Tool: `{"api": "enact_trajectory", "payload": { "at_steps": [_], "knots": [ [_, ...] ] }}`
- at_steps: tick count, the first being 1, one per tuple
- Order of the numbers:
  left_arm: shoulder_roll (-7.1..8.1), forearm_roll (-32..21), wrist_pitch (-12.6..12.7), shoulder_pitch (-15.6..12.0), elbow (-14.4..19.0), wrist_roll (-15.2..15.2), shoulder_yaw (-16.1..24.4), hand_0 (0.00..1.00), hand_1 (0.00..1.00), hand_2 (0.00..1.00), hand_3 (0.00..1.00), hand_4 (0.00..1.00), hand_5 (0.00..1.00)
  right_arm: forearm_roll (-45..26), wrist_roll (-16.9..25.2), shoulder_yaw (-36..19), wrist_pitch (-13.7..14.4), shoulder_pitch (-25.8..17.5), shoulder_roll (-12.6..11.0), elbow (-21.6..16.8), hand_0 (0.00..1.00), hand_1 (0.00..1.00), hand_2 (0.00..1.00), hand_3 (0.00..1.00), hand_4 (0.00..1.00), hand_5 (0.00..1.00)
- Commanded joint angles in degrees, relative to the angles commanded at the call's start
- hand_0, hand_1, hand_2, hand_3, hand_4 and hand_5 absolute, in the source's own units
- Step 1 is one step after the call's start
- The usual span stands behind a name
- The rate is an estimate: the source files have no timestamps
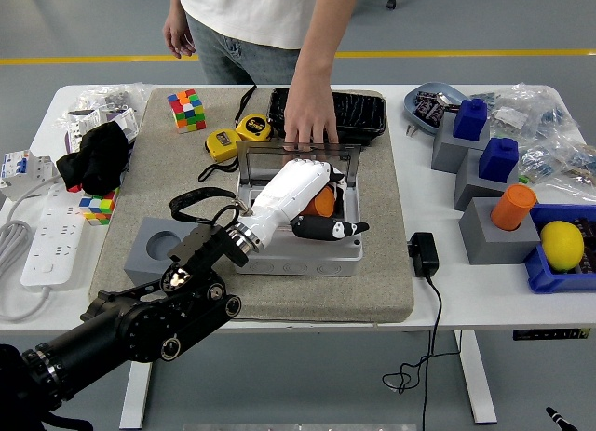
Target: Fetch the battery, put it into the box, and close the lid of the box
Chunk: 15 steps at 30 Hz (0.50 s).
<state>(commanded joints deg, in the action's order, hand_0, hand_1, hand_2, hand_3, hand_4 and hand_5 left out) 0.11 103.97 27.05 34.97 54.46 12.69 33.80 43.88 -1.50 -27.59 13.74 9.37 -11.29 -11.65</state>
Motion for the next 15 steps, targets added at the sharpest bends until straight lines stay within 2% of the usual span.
{"api": "enact_trajectory", "payload": {
  "at_steps": [3,4,9,10,15],
  "knots": [
    [0.0,0.2,-0.1,0.0,-0.1,0.1,0.1,0.038,0.002,0.002,0.007,0.934,0.524,-0.1,0.0,0.0,0.0,0.0,0.0,0.0,0.887,0.865,0.821,0.827,0.998,0.998],
    [0.02,0.3,-0.1,0.0,-0.2,0.1,0.2,0.056,0.002,0.016,0.023,0.973,0.646,-0.1,0.1,0.0,0.0,0.0,-0.1,0.0,0.888,0.866,0.819,0.827,0.998,0.998],
    [0.15,1.0,-1.1,-0.1,0.1,-0.2,0.7,0.056,0.002,0.016,0.023,0.973,0.646,-0.3,0.1,0.1,0.0,0.0,-0.2,0.1,0.888,0.866,0.819,0.827,0.998,0.998],
    [0.17,1.2,-1.3,-0.1,0.1,-0.2,0.7,0.077,0.002,0.068,0.079,0.998,0.678,-0.3,0.1,0.2,0.0,-0.1,-0.2,0.1,0.887,0.864,0.819,0.826,0.998,0.998],
    [0.21,1.7,-2.0,-0.1,0.2,-0.3,1.0,0.077,0.002,0.068,0.079,0.998,0.678,-0.2,0.1,0.1,-0.1,-0.1,-0.1,0.0,0.887,0.864,0.819,0.826,0.998,0.998]
  ]
}}
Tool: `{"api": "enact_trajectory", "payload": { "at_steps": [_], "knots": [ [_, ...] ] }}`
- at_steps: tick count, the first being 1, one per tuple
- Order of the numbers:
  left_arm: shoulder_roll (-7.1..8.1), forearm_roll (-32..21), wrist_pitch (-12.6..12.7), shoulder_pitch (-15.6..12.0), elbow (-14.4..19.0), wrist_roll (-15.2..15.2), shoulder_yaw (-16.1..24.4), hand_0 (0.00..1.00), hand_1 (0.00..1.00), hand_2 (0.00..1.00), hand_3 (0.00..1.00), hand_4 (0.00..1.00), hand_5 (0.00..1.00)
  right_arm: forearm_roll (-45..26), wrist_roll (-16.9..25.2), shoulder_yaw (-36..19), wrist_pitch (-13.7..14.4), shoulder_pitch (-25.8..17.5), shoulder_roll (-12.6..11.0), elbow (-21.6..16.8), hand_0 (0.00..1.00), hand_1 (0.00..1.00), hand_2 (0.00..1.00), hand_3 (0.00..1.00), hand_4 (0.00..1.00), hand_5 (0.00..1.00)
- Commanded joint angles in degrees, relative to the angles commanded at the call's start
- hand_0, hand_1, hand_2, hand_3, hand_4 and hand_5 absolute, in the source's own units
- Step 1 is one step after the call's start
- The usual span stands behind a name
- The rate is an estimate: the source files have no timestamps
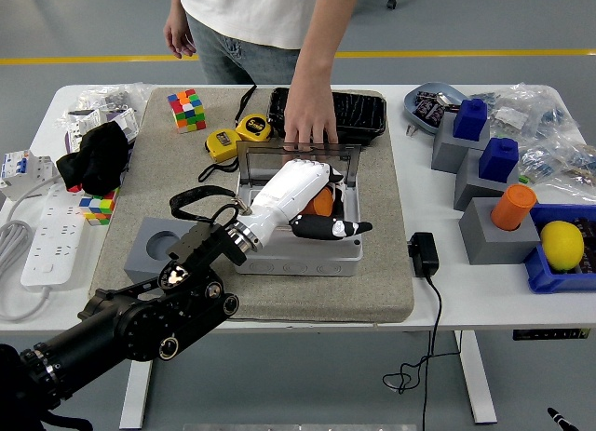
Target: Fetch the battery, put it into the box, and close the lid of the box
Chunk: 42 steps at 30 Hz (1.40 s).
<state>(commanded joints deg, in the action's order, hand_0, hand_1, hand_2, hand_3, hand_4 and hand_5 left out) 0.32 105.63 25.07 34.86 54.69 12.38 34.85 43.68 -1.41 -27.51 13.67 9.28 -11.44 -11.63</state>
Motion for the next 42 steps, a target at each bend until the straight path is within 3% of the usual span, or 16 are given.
{"api": "enact_trajectory", "payload": {
  "at_steps": [1,6,7,12,13,18,19,25,28,30,31,33,36,37,40,42],
  "knots": [
    [0.01,0.0,-0.1,0.0,0.0,0.0,0.0,0.174,0.091,0.165,0.232,0.998,0.695,0.0,0.0,0.0,0.0,0.0,0.0,0.0,0.887,0.862,0.818,0.827,0.998,0.998],
    [0.12,0.2,-1.7,0.1,0.1,-0.2,0.2,0.174,0.091,0.165,0.232,0.998,0.695,0.0,0.0,0.0,-0.1,0.1,0.0,0.0,0.887,0.862,0.818,0.827,0.998,0.998],
    [0.14,0.3,-2.1,0.0,0.2,-0.4,0.3,0.37,0.312,0.291,0.397,0.998,0.714,-0.1,0.0,0.0,-0.1,0.1,0.0,0.0,0.887,0.859,0.815,0.827,0.998,0.998],
    [0.32,0.9,-4.1,-0.1,0.4,-1.0,0.7,0.37,0.312,0.291,0.397,0.998,0.714,-0.2,0.0,0.1,-0.1,0.1,-0.1,0.0,0.887,0.859,0.815,0.827,0.998,0.998],
    [0.37,1.1,-4.5,-0.1,0.5,-1.1,0.8,0.944,0.842,0.728,0.658,0.998,0.743,-0.1,0.0,0.0,-0.1,0.1,-0.1,0.0,0.886,0.857,0.814,0.826,0.998,0.998],
    [0.46,-3.2,-5.0,-0.4,0.9,0.7,1.6,0.944,0.842,0.728,0.658,0.998,0.743,-0.1,-0.1,0.1,-0.1,0.1,-0.1,-0.1,0.886,0.857,0.814,0.826,0.998,0.998],
    [0.52,-4.1,-4.7,-0.5,1.2,1.1,1.7,0.998,0.998,0.87,0.742,0.998,0.823,-0.2,-0.1,0.1,-0.1,0.1,-0.1,-0.1,0.886,0.85,0.813,0.826,0.998,0.998],
    [1.43,-4.1,-3.8,-0.9,5.3,0.9,1.6,0.998,0.983,0.833,0.715,0.998,0.817,-0.1,-0.1,-0.2,-0.2,0.1,0.0,-0.1,0.876,0.848,0.813,0.825,0.998,0.998],
    [2.72,-3.5,-5.5,-1.8,9.7,-0.4,1.5,0.998,0.983,0.833,0.715,0.998,0.817,-0.1,-0.1,-0.3,-0.2,0.1,0.0,-0.1,0.876,0.848,0.813,0.825,0.998,0.998],
    [3.88,-2.5,-9.0,-2.9,13.5,-3.0,2.4,0.998,0.983,0.833,0.715,0.998,0.817,0.0,-0.2,-0.5,-0.2,0.0,0.0,-0.1,0.876,0.848,0.813,0.825,0.998,0.998],
    [4.36,-2.5,-11.1,-3.5,15.6,-4.5,3.1,0.555,0.6,0.583,0.571,0.998,0.769,0.0,-0.2,-0.6,-0.2,-0.1,0.0,-0.1,0.87,0.838,0.81,0.825,0.998,0.998],
    [5.41,-4.1,-16.7,-4.7,20.6,-8.7,4.8,0.555,0.6,0.583,0.571,0.998,0.769,0.0,-0.2,-0.7,-0.2,-0.2,0.0,0.0,0.87,0.838,0.81,0.825,0.998,0.998],
    [6.09,-6.5,-22.9,-5.5,26.0,-14.4,6.8,0.555,0.6,0.583,0.571,0.998,0.769,0.1,-0.2,-0.8,-0.2,-0.3,0.0,0.0,0.87,0.838,0.81,0.825,0.998,0.998],
    [6.31,-8.4,-25.2,-5.7,28.1,-16.7,8.2,0.433,0.533,0.542,0.522,0.998,0.772,0.1,-0.3,-1.0,-0.2,-0.3,0.1,-0.1,0.869,0.836,0.806,0.825,0.998,0.998],
    [6.02,-15.1,-32.2,-6.3,33.4,-23.6,12.2,0.433,0.533,0.542,0.522,0.998,0.772,0.3,-0.3,-1.2,-0.3,-0.2,0.1,-0.2,0.869,0.836,0.806,0.825,0.998,0.998],
    [5.44,-20.0,-37.1,-6.6,35.2,-28.5,15.8,0.433,0.533,0.542,0.522,0.998,0.772,0.4,-0.4,-1.3,-0.3,-0.1,0.2,-0.2,0.869,0.836,0.806,0.825,0.998,0.998]
  ]
}}
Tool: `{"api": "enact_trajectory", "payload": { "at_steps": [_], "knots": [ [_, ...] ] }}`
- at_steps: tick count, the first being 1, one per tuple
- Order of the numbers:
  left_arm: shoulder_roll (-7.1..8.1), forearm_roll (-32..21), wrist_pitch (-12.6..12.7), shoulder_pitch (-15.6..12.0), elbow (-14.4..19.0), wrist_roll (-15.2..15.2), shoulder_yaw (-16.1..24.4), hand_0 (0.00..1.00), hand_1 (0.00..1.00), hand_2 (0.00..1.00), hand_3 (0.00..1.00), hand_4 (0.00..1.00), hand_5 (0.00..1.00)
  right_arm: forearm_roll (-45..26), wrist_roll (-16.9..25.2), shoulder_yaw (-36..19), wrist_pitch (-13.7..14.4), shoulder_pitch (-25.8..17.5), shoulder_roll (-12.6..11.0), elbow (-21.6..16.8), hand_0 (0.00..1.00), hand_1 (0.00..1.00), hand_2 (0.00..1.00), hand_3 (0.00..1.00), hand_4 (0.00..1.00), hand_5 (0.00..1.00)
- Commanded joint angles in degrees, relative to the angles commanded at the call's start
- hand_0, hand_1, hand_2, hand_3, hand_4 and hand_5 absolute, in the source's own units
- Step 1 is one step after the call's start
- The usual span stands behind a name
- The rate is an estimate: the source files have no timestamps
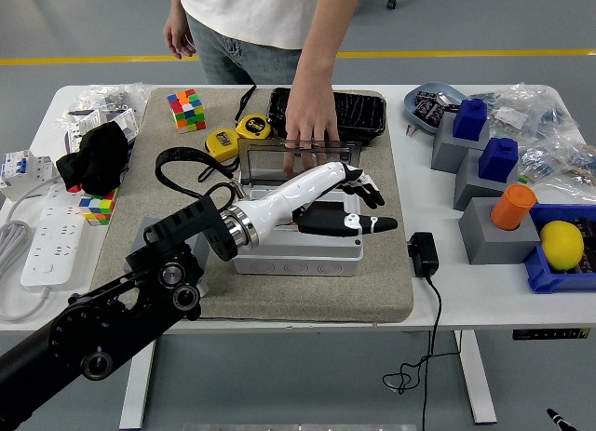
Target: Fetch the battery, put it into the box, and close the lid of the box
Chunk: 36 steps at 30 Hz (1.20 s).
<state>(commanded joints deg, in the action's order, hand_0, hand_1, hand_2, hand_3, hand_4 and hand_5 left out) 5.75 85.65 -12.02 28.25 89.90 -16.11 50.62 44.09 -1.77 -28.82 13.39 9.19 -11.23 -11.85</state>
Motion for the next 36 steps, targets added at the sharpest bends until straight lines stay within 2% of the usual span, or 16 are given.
{"api": "enact_trajectory", "payload": {
  "at_steps": [1,3,6,7,12,13,15,18,19,21,24,25,27,30,33,36],
  "knots": [
    [-0.28,-2.6,-2.6,-0.1,0.2,-2.6,1.7,0.412,0.543,0.543,0.519,0.998,0.799,0.0,0.0,0.0,0.0,0.0,0.0,0.0,0.86,0.822,0.805,0.823,0.998,0.998],
    [-1.06,-7.1,-7.1,0.0,-1.2,-3.8,5.1,0.412,0.543,0.543,0.519,0.998,0.799,-0.2,0.0,0.2,0.0,-0.1,0.1,0.1,0.86,0.822,0.805,0.823,0.998,0.998],
    [-2.01,-14.5,-13.4,0.0,-2.7,0.1,8.7,0.412,0.543,0.543,0.519,0.998,0.799,-0.3,0.0,0.3,0.0,-0.1,0.1,0.1,0.86,0.822,0.805,0.823,0.998,0.998],
    [-2.43,-17.1,-11.8,-0.1,-2.8,2.6,9.8,0.483,0.65,0.63,0.585,0.998,0.784,-0.3,0.0,0.3,0.0,-0.1,0.2,0.1,0.862,0.823,0.803,0.823,0.998,0.998],
    [-3.63,-29.0,-0.1,0.2,-3.0,14.4,14.7,0.483,0.65,0.63,0.585,0.998,0.784,-0.3,-0.1,0.2,-0.1,-0.1,0.3,0.1,0.862,0.823,0.803,0.823,0.998,0.998],
    [-3.48,-31.3,2.2,0.4,-3.0,16.5,15.1,0.7,0.773,0.733,0.681,0.998,0.811,-0.3,-0.1,0.2,-0.1,-0.1,0.3,0.1,0.86,0.821,0.802,0.823,0.998,0.998],
    [-3.05,-35.6,7.0,0.8,-3.5,19.9,15.0,0.7,0.773,0.733,0.681,0.998,0.811,-0.5,0.0,0.5,-0.1,0.0,0.3,0.1,0.86,0.821,0.802,0.823,0.998,0.998],
    [-2.63,-29.1,14.5,1.7,-6.6,23.2,13.3,0.7,0.773,0.733,0.681,0.998,0.811,-0.7,0.0,0.8,-0.1,0.2,0.2,0.1,0.86,0.821,0.802,0.823,0.998,0.998],
    [-2.55,-26.8,16.7,2.0,-7.7,24.1,12.7,0.998,0.961,0.844,0.758,0.998,0.831,-0.7,0.0,0.7,-0.1,0.2,0.2,0.1,0.854,0.819,0.799,0.822,0.998,0.998],
    [-2.28,-22.0,21.5,2.9,-10.9,25.3,11.4,0.998,0.961,0.844,0.758,0.998,0.831,-0.8,0.0,0.9,-0.1,0.3,0.2,0.1,0.854,0.819,0.799,0.822,0.998,0.998],
    [-1.94,-14.5,29.0,3.7,-15.0,24.1,10.2,0.998,0.961,0.844,0.758,0.998,0.831,-0.7,0.1,0.8,-0.2,0.4,0.1,0.0,0.854,0.819,0.799,0.822,0.998,0.998],
    [-1.84,-12.3,31.2,3.8,-16.2,23.0,9.9,0.998,0.998,0.994,0.908,0.998,0.998,-0.8,0.1,1.0,-0.2,0.4,0.1,0.0,0.852,0.815,0.797,0.822,0.998,0.998],
    [-1.65,-7.5,35.0,4.1,-17.9,20.1,9.6,0.998,0.998,0.994,0.908,0.998,0.998,-1.0,0.1,1.1,-0.1,0.3,0.0,0.1,0.852,0.815,0.797,0.822,0.998,0.998],
    [-1.16,-0.4,33.4,4.2,-19.3,15.2,8.8,0.998,0.998,0.994,0.908,0.998,0.998,-1.3,0.0,1.4,-0.1,0.0,0.0,0.2,0.852,0.815,0.797,0.822,0.998,0.998],
    [-0.61,7.1,29.0,4.1,-19.9,10.8,7.7,0.998,0.998,0.998,0.895,0.998,0.998,-1.5,0.0,1.7,0.0,-0.1,0.1,0.3,0.851,0.814,0.797,0.822,0.998,0.998],
    [0.4,14.9,25.8,4.0,-20.0,9.7,5.3,0.998,0.998,0.998,0.895,0.998,0.998,-1.2,0.0,1.3,-0.1,-0.1,0.1,0.2,0.851,0.814,0.797,0.822,0.998,0.998]
  ]
}}
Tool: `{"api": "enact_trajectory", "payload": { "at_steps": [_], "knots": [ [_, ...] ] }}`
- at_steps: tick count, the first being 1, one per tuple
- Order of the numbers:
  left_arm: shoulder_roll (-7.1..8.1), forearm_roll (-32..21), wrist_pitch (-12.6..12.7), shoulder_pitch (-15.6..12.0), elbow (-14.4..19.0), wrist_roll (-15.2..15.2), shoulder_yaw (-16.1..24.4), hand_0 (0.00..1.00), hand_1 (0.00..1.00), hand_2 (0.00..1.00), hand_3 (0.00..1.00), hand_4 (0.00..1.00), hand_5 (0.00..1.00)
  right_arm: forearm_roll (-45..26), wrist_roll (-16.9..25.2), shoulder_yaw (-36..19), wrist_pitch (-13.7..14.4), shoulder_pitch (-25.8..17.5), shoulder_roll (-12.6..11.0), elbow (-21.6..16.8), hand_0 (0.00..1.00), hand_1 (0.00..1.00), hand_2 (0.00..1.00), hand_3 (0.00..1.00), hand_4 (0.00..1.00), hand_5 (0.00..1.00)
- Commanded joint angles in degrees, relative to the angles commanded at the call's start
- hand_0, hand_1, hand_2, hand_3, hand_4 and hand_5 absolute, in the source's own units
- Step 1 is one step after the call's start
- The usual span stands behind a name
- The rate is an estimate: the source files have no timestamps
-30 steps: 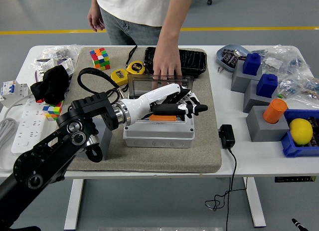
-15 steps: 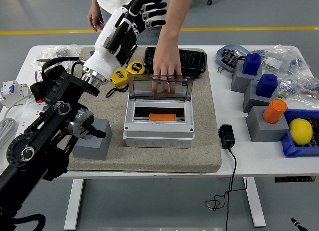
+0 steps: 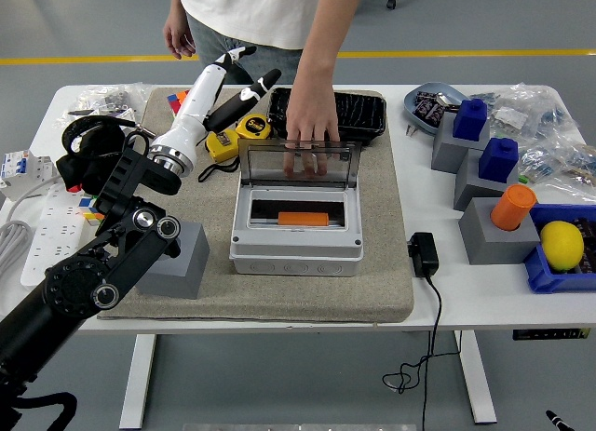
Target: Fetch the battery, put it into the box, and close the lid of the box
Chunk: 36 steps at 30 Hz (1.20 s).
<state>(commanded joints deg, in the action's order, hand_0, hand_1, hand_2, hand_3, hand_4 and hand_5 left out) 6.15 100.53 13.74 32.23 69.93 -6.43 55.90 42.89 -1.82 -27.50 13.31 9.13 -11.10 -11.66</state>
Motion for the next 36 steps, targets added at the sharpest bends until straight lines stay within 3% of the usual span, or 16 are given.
{"api": "enact_trajectory", "payload": {
  "at_steps": [1,12,23,25,30,31,36],
  "knots": [
    [0.26,2.2,-0.4,0.0,0.1,-0.1,-0.7,0.998,0.998,0.998,0.77,0.998,0.998,0.0,0.0,0.0,0.0,0.0,0.0,0.0,0.851,0.812,0.793,0.822,0.998,0.998],
    [2.57,28.7,-2.8,1.0,1.0,-0.8,-7.2,0.998,0.998,0.973,0.724,0.998,0.998,0.0,0.0,-0.2,0.0,0.1,-0.2,-0.1,0.848,0.811,0.792,0.823,0.998,0.998],
    [2.92,29.5,-4.0,0.7,1.5,-1.4,-8.8,0.998,0.998,0.923,0.692,0.998,0.998,0.0,0.0,-0.5,0.1,0.2,-0.2,0.0,0.837,0.795,0.787,0.822,0.998,0.998],
    [3.07,29.5,-3.9,0.5,2.0,-1.4,-9.2,0.998,0.998,0.869,0.693,0.998,0.998,0.1,0.0,-0.6,0.1,0.2,-0.2,-0.1,0.837,0.789,0.786,0.822,0.998,0.998],
    [3.86,29.5,-3.5,-0.3,4.0,-1.3,-10.6,0.998,0.998,0.869,0.693,0.998,0.998,0.3,-0.1,-0.9,0.1,0.1,-0.1,-0.1,0.837,0.789,0.786,0.822,0.998,0.998],
    [3.94,29.5,-3.4,-0.4,4.3,-1.4,-10.7,0.998,0.852,0.742,0.719,0.998,0.998,0.3,-0.1,-0.9,0.1,0.1,-0.1,-0.1,0.837,0.792,0.785,0.824,0.998,0.998],
    [4.75,29.4,-5.1,-1.0,7.9,-2.9,-11.9,0.998,0.852,0.742,0.719,0.998,0.998,0.3,-0.1,-0.8,0.2,0.1,-0.1,0.0,0.837,0.792,0.785,0.824,0.998,0.998]
  ]
}}
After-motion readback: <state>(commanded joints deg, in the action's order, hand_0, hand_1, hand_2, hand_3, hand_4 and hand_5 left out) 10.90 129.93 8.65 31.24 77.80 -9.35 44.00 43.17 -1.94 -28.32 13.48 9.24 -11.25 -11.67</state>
